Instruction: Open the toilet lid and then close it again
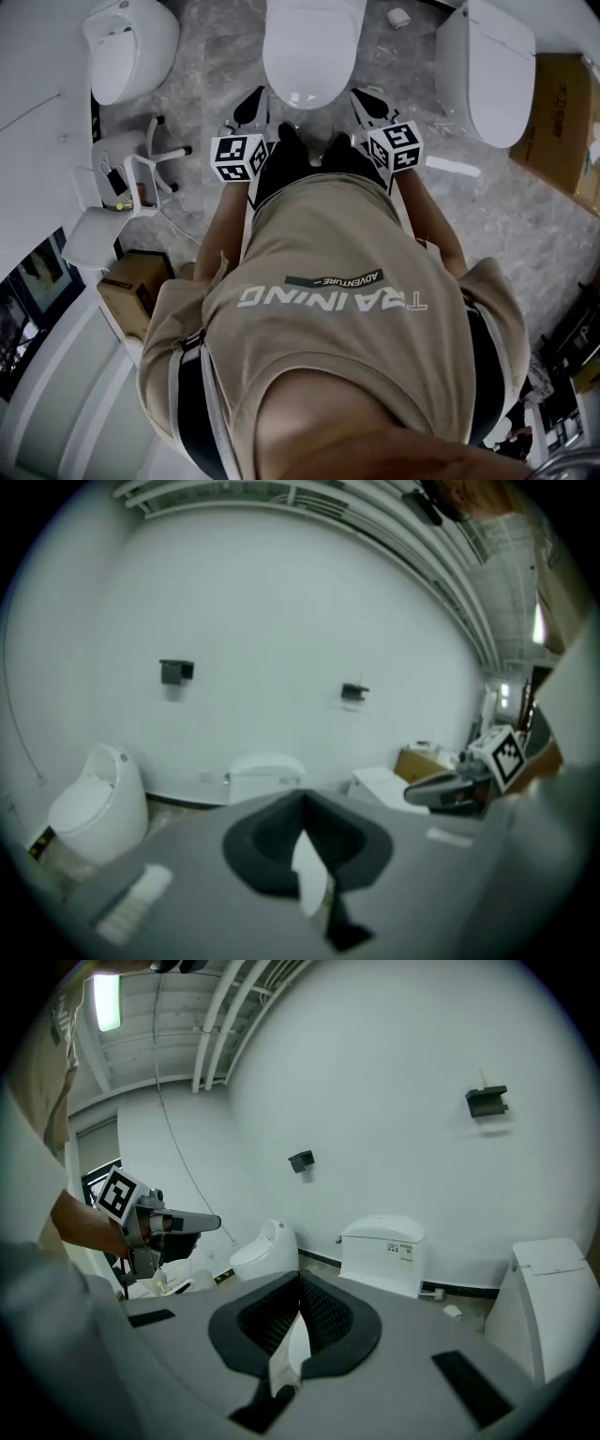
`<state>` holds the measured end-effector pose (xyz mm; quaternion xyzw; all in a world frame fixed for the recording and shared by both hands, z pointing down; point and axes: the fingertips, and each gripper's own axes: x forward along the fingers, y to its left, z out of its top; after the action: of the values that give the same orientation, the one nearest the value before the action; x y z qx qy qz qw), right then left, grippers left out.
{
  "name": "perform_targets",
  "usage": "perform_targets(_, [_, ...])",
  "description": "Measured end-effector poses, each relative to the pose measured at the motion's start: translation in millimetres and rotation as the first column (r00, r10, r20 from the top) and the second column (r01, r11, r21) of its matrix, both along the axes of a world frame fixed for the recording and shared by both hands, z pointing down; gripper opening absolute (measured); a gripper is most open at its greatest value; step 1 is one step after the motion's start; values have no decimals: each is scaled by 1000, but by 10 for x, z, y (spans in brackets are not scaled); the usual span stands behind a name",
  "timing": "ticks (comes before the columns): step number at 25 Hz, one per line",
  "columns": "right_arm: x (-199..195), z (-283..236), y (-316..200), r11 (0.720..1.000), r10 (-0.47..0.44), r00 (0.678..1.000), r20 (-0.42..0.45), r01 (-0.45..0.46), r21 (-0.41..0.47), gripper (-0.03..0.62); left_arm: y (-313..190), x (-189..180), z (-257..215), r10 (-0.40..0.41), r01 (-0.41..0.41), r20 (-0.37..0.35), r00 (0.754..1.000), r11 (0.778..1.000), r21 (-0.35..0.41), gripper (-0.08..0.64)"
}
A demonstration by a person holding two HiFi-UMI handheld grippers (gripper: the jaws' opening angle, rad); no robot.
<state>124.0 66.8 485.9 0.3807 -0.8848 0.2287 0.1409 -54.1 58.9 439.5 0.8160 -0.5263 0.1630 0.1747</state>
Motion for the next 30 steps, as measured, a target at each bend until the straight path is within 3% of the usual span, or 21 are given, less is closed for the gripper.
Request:
perform_targets(7, [-60,-11,-191,997,73,996,-51,-73,-2,14,-326,-176,146,110,-110,29,993,994,-19,5])
perform_targets(18, [-656,261,-586,963,244,957,-158,-258,-78,14,-997,-567,626,331,-330,3,944,942,-60,5])
perform_targets(22, [-759,762,-627,942,243,944,-225,-285,-178,14,-1110,-729,1099,317,-317,-25,948,938,-139,5])
perform_targets(25, [-767,1147,-584,925,196,945,-261,-266,-270,14,-1039,-732,1539,316,-330,-96,944,915,-233,5])
perform_targets(30, [-684,1957,-493,895,129,951,-280,-233,-380,14,-861,-658,2359,300,-314,-95,949,882,-350,5])
